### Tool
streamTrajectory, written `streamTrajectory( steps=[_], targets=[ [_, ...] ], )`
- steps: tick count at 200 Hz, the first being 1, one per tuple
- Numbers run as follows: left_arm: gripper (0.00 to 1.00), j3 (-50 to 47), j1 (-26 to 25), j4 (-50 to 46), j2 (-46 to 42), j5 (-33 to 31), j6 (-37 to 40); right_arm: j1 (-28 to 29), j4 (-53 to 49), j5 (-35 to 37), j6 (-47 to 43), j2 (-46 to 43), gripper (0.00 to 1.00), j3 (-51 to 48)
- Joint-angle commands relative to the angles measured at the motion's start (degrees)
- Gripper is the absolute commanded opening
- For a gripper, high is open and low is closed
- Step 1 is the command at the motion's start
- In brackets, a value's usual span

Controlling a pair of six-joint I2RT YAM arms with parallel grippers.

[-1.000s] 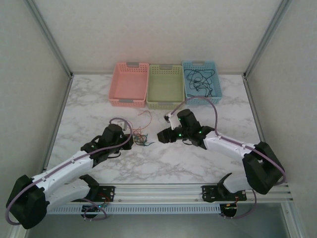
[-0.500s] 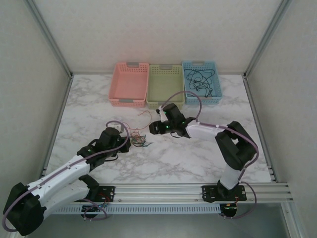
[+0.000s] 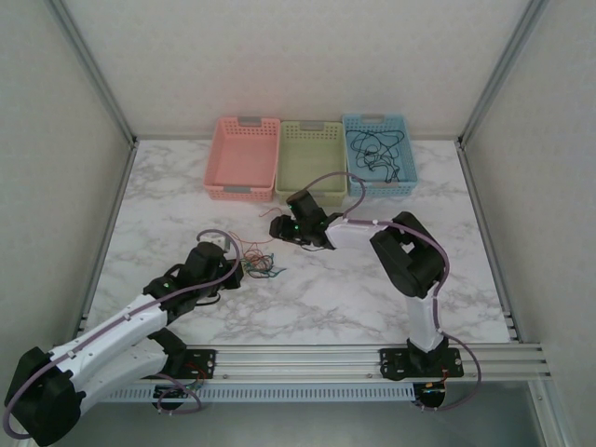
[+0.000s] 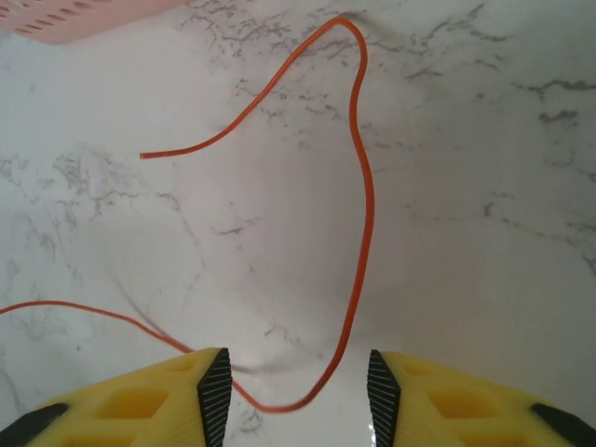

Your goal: Untangle the cables

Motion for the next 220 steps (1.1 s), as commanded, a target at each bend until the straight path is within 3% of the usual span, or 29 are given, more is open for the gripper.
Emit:
streamTrajectory(
  steps=[1,53,153,192,220],
  targets=[
    [0.0,-0.7,0.6,-1.5,-0.7,-0.9,-0.5,0.7,0.2,1.0,2.8,2.3,0.36,2.5],
    [0.0,-0.6,0.6,-2.0,-1.3,-1.2,-0.7,1.1,-2.4,3.6,2.1,-0.9,0.0,1.6],
    [0.0,-2.5,0.6,-2.9,-5.1,-4.1,-1.4,1.6,-2.6,2.4,-9.5,-22.3,0.0,-11.9],
    [0.0,-3.3,0.6,-3.1,-6.5,-6.3,-2.1,1.5,-10.0,10.4,-17.3,-28.4,0.0,-15.5],
    [0.0,-3.7,0.6,-4.1,-7.9,-8.6,-3.1,1.5,-20.6,24.7,-20.6,-28.8,0.0,-13.9]
  ],
)
